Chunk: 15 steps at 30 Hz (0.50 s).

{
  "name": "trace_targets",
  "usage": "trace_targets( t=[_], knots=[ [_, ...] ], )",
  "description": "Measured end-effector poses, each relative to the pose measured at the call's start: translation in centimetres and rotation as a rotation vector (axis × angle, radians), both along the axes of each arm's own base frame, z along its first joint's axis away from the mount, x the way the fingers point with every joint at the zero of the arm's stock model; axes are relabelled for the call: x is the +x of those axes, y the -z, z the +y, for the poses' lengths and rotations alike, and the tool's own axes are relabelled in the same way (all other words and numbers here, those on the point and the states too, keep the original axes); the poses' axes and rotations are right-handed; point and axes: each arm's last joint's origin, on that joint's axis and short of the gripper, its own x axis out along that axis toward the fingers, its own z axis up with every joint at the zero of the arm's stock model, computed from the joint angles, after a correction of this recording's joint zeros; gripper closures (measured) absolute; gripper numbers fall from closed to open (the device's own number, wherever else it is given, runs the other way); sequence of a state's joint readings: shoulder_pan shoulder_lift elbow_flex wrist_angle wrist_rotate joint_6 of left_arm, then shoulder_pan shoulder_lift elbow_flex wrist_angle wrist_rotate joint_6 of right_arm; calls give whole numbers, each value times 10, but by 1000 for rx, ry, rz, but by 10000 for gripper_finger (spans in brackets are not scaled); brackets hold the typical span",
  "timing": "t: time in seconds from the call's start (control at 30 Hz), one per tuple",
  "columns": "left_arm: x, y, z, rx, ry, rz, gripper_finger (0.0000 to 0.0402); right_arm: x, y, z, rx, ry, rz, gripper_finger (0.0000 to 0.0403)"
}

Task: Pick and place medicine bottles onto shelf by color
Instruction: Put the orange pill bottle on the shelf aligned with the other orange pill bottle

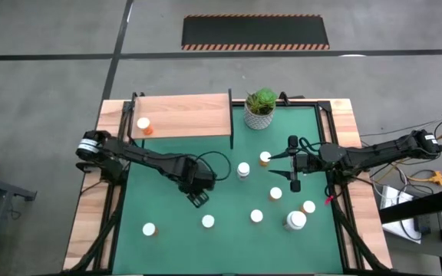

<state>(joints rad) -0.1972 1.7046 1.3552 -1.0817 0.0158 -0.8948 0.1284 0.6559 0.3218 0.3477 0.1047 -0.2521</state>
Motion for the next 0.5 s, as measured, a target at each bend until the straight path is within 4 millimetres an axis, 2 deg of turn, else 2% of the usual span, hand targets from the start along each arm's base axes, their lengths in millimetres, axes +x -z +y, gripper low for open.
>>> trace_targets(
  t=[0.23,0.37,0.5],
  knots=[
    [18,-82,-3,-33,190,-239,222,0,0,0,0,0,0,216],
    [22,-126,9,-20,204,-387,222,0,0,0,18,1,0,216],
    [22,-154,26,10,187,-483,222,0,0,0,25,-1,0,216]
  ],
)
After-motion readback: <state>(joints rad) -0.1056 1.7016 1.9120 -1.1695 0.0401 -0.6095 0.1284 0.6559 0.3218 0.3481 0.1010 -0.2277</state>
